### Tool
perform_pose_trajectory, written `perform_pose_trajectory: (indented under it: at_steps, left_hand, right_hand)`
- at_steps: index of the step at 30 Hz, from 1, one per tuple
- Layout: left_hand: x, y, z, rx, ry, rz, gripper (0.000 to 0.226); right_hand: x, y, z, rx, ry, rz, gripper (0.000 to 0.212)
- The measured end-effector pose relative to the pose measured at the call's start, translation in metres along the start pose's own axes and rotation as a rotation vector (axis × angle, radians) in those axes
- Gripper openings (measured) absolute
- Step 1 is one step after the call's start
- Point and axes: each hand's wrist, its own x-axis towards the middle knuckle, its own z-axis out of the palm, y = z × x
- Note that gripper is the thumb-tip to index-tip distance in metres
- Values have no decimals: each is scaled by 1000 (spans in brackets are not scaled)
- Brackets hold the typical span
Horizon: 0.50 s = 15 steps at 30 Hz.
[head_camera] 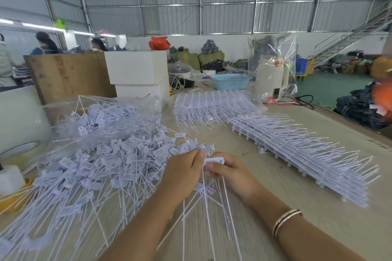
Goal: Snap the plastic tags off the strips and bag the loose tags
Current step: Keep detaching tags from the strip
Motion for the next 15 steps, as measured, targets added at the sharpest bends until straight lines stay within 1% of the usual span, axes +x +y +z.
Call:
perform_pose_trajectory:
  at_steps: [3, 7, 9, 13, 15]
  left_hand:
    - [2, 0, 3, -150, 39, -90, 39]
    - [5, 6, 4, -339, 79, -213, 35]
    - [5, 9, 6, -412, 78, -263, 39]
    - [2, 18, 10, -585, 73, -355, 39]
    - [4, 20, 7, -821, 77, -447, 40]
  right_hand:
    - [1, 0, 5, -38, 66, -42, 25]
    - [2, 1, 11, -58, 148, -129, 23]
    - [3, 3, 11, -49, 157, -172, 22]
    - [4, 7, 12, 25, 155, -227, 22]
    - [6, 5, 9, 165, 221, -211, 21]
